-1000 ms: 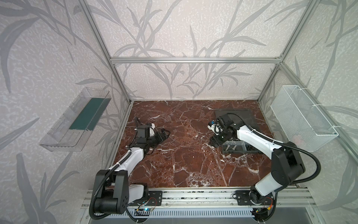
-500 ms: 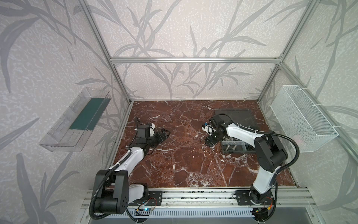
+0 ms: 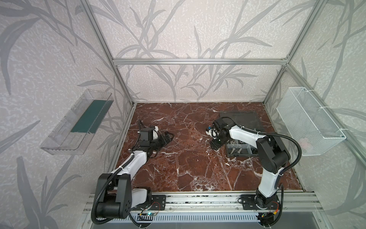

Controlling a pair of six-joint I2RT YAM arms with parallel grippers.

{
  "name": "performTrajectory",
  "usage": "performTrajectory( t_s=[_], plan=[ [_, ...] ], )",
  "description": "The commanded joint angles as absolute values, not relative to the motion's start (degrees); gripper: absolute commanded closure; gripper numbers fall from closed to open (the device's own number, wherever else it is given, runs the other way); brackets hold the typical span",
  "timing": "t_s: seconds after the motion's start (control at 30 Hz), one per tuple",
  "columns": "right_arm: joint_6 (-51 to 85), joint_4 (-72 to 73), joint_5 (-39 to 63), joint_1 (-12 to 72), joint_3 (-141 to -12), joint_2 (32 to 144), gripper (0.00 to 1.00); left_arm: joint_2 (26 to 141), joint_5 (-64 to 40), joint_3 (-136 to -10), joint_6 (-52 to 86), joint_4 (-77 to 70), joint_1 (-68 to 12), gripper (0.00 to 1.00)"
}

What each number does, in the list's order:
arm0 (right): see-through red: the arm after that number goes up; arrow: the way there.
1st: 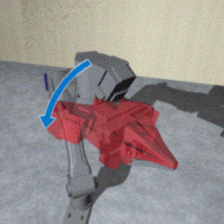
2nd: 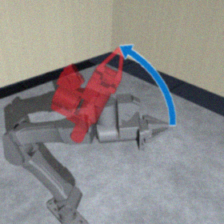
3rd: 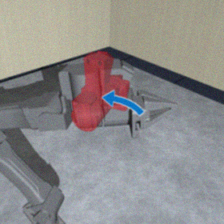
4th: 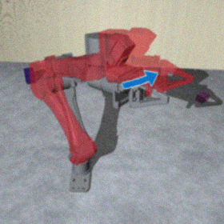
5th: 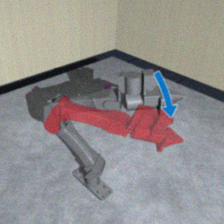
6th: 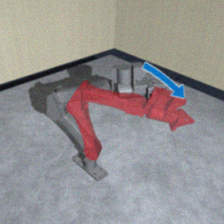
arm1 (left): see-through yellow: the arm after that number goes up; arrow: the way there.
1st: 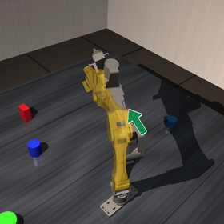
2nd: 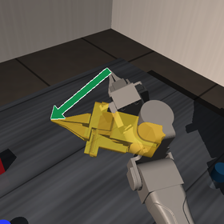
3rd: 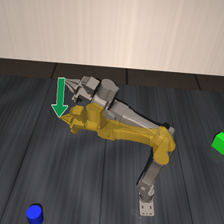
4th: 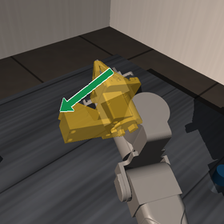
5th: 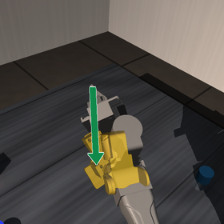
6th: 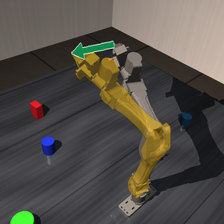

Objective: Sort the screws and nuts into containers
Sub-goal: Pick up the screw from the center of the table.

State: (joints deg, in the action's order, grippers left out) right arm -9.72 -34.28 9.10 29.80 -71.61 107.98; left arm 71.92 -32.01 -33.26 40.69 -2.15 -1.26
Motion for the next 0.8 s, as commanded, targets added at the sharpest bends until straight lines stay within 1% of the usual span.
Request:
performTrajectory(
  t_s=[0.0,0.1,0.27,0.47,0.57,0.67,0.77],
  plan=[
    [-10.3,-36.2,10.0,30.2,-72.6,109.5,0.45,70.8,-31.8,-32.7,40.4,-2.2,-0.9,0.01],
    [-10.4,-36.5,10.0,30.2,-72.5,109.9,0.48,70.7,-31.8,-32.7,40.4,-2.2,-0.9,0.01],
    [-10.4,-37.0,9.3,30.2,-72.4,110.7,0.50,70.7,-31.8,-32.7,40.3,-2.2,-0.9,0.01],
    [-10.1,-37.0,8.0,30.2,-72.2,111.0,0.58,70.4,-31.7,-32.6,40.3,-2.1,-0.9,0.01],
    [-9.9,-36.9,7.7,30.2,-72.2,111.1,0.64,70.4,-31.6,-32.6,40.3,-2.0,-0.9,0.01],
    [-9.7,-36.9,7.6,30.2,-72.3,111.0,0.73,70.4,-31.6,-32.6,40.4,-2.0,-0.9,0.01],
    [-9.3,-37.0,7.6,30.2,-72.4,110.8,0.87,70.4,-31.6,-32.6,40.3,-2.0,-0.9,0.01]
  ],
)
